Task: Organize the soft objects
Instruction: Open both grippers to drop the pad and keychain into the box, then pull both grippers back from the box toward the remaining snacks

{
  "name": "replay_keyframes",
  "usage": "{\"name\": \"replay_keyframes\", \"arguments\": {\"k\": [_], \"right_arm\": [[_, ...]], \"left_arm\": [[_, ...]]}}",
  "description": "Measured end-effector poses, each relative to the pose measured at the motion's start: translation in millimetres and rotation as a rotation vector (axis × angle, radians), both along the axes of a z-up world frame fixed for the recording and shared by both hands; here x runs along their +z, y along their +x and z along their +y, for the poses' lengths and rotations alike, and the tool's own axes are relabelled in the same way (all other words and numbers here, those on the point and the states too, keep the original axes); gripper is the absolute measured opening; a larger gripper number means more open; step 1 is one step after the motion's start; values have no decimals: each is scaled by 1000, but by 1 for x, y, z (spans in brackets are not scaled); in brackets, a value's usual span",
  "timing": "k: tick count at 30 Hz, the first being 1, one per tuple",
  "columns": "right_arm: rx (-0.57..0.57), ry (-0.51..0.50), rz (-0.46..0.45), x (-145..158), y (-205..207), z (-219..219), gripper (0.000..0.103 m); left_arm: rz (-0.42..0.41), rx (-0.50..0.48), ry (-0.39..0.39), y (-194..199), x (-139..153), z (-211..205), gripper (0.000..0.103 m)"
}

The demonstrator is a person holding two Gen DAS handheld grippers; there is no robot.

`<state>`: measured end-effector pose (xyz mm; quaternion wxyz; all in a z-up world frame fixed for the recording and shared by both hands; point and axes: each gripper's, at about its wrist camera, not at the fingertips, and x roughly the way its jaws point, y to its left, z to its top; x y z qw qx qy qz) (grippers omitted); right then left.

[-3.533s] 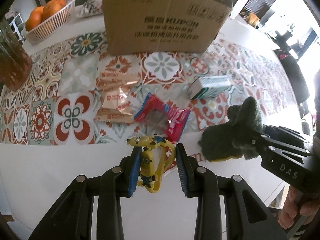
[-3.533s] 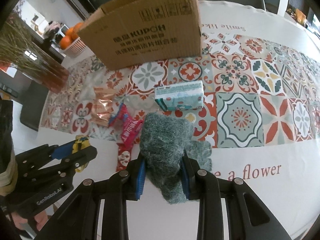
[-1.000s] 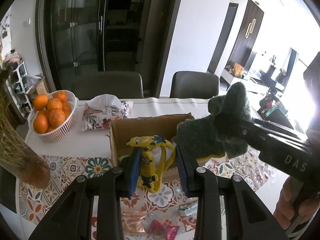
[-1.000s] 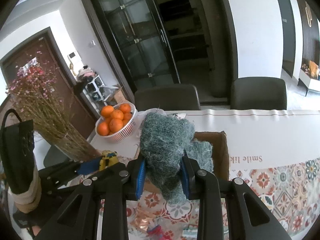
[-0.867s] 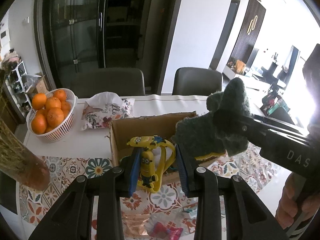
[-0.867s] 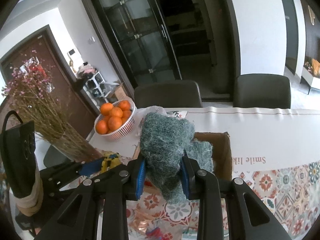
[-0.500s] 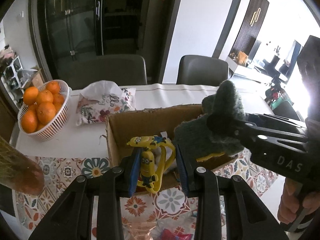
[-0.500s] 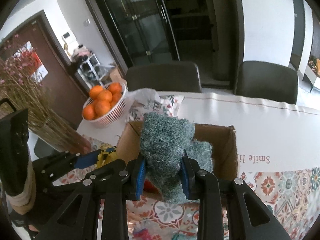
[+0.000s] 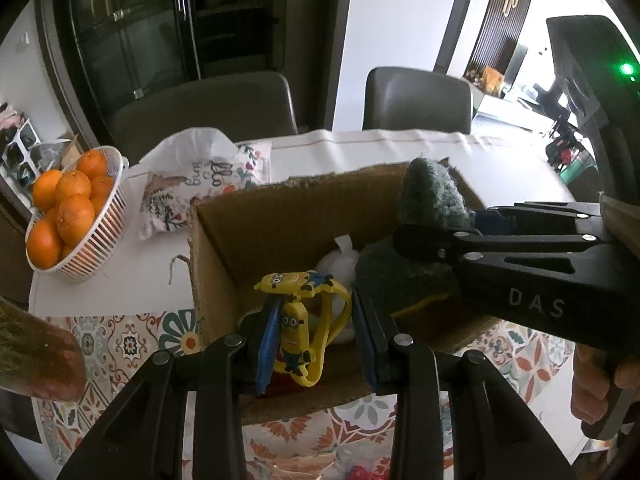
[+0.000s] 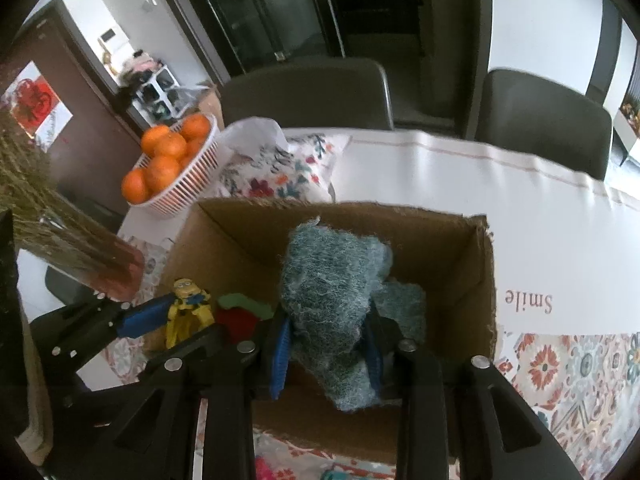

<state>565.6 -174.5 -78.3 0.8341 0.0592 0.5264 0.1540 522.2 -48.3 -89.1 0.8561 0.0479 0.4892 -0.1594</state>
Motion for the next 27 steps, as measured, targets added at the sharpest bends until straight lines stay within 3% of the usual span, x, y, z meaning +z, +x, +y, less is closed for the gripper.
{"name": "replay_keyframes", "arguments": {"k": [2, 5, 9, 15, 27], "right_arm": [[-7, 16, 29, -7, 3, -3, 36], [-18, 45, 64, -12, 4, -5, 54], [-43, 72, 68, -12, 5, -6, 63], [-81, 46, 34, -2, -4, -8, 63], [-146, -57, -58, 34, -50, -13, 63]], "left_arm": [[13, -1, 12, 1, -6, -1, 37], [31, 0, 19, 3, -11, -2, 40], [31, 2, 23, 2, -11, -2, 51], [25, 19, 31, -2, -3, 1, 57], [-10, 49, 21, -36, 25, 15, 61]]}}
